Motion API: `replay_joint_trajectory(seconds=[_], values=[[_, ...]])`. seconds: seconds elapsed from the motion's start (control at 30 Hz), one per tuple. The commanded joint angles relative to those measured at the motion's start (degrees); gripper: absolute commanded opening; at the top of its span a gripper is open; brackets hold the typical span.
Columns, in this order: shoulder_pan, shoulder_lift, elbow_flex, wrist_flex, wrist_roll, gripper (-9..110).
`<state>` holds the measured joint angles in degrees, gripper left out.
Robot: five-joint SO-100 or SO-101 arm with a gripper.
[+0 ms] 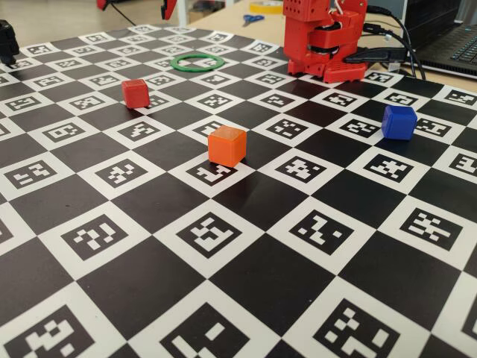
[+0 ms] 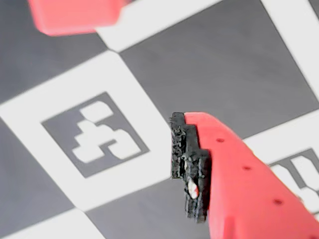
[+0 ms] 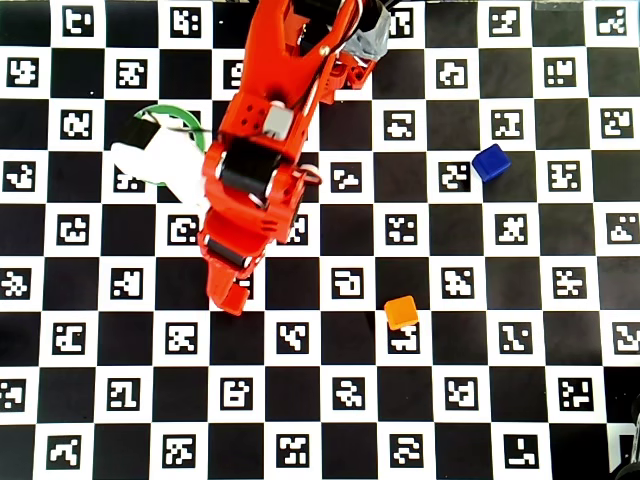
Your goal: Grab the red cube then put it in the green circle then put the blue cube on top and finally the orange cube on top
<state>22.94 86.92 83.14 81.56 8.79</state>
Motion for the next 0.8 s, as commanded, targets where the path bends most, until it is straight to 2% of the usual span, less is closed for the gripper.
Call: replay_joint_trajectory(seconds=[0.0,0.37,0.77], values=[[0.7,0.1,0.4,-4.4,-0.7,48],[1.0,-7.0,8.3,-15.6,-2.6,49],[-0.4,-13.1,9.8,-21.8,-2.3,48]])
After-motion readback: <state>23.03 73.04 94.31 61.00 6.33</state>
